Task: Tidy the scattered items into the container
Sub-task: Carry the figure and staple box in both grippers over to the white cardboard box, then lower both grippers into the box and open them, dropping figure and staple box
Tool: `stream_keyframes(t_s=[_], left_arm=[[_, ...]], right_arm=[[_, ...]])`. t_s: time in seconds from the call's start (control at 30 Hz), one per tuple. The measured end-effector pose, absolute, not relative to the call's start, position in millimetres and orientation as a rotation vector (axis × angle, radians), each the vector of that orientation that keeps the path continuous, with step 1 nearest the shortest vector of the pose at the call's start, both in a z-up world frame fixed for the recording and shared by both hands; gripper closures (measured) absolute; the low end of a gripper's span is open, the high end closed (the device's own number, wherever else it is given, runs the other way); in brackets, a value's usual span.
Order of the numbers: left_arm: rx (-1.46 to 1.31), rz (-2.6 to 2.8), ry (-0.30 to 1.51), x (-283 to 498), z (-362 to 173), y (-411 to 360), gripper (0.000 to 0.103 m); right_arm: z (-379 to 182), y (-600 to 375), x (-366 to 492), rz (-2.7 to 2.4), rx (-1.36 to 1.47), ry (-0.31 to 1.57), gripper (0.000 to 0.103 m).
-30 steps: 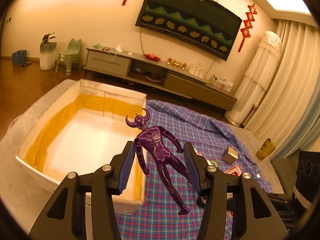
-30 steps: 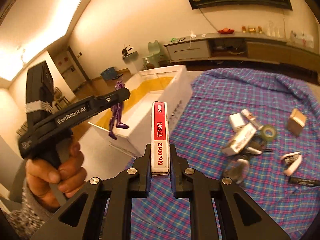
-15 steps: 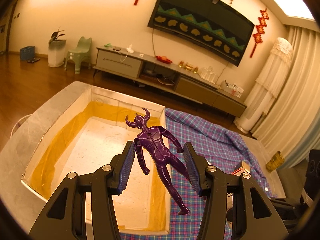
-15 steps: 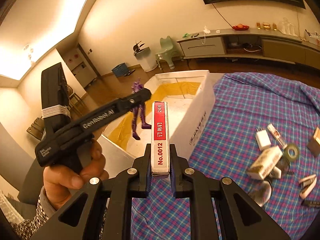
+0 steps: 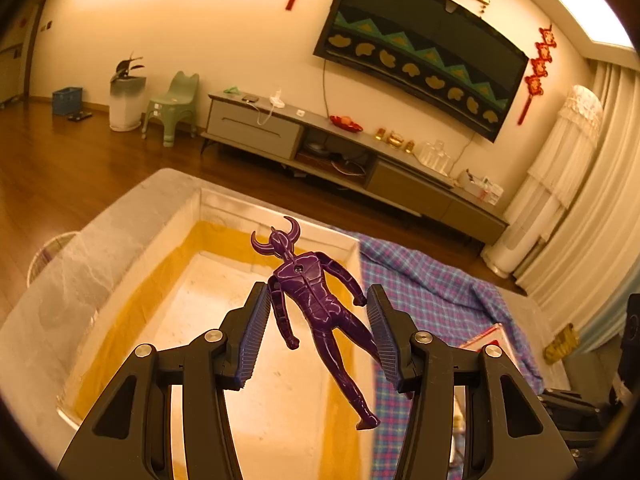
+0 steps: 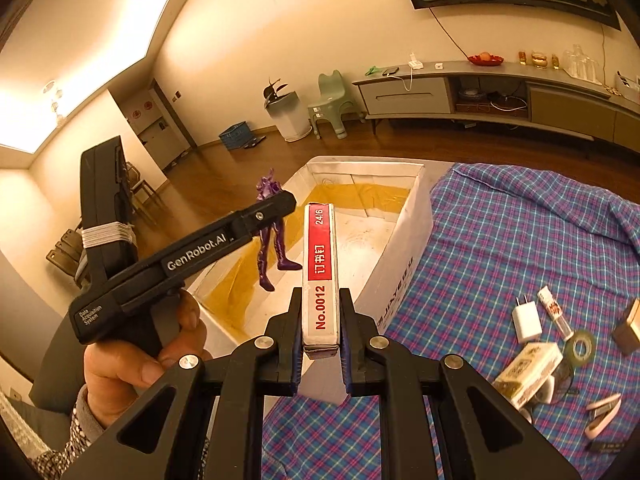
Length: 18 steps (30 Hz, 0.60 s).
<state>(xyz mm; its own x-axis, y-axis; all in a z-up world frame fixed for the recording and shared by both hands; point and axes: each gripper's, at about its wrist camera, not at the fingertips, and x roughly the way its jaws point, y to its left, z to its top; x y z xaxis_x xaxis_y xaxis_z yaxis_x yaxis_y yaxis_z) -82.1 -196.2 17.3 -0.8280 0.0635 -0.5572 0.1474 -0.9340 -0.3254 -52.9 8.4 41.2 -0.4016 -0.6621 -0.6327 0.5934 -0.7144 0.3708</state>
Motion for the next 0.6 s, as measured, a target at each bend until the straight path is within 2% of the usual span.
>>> stream_keyframes(t_s=[0.13, 0.6], left_arm=[[0.936, -2.876, 0.524, -104.4, 11.9, -210.2, 0.051], [1.011, -2.796, 0.66, -157.9, -5.0, -242.9, 0.051]], right_arm=[[43.5, -0.7, -66.2, -2.136, 1.029, -0.096, 0.087], [49.9, -41.2, -113.0, -2.129, 1.04, -0.02, 0.087]])
